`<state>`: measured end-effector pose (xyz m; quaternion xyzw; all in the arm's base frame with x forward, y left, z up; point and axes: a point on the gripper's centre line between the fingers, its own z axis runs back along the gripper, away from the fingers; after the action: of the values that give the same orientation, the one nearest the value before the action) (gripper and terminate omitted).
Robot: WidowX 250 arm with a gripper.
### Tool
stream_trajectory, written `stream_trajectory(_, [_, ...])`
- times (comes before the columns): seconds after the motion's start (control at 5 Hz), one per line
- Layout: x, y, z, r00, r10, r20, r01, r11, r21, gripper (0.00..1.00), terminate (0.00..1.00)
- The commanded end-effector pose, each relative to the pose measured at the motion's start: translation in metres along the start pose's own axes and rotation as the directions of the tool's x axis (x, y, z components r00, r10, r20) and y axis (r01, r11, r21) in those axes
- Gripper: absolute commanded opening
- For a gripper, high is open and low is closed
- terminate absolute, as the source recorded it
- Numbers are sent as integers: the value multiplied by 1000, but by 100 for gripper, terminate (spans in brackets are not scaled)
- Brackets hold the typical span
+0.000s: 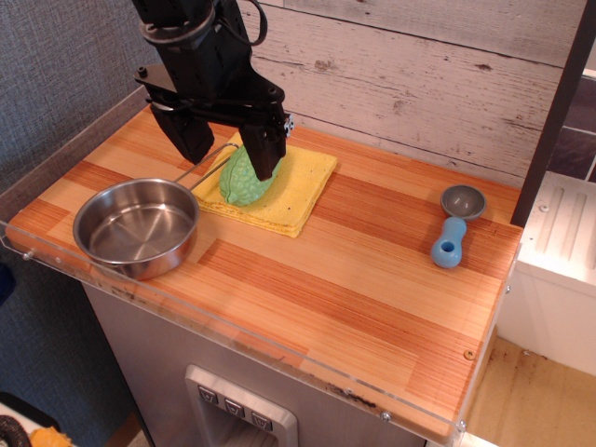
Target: Move the spoon to the left of the cloth.
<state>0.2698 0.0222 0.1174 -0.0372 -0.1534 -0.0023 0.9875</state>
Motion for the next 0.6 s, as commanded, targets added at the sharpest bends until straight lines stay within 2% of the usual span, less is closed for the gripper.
stream_trajectory(0.0, [0,0,0,1000,0,0,0,1000,0,100,0])
stream_trajectory(0.2, [7,-23,-20,998,-39,-56,37,998,-43,100,0])
stream_trajectory(0.4, [19,-71,-34,990,-105,-95,103,994,-29,100,0])
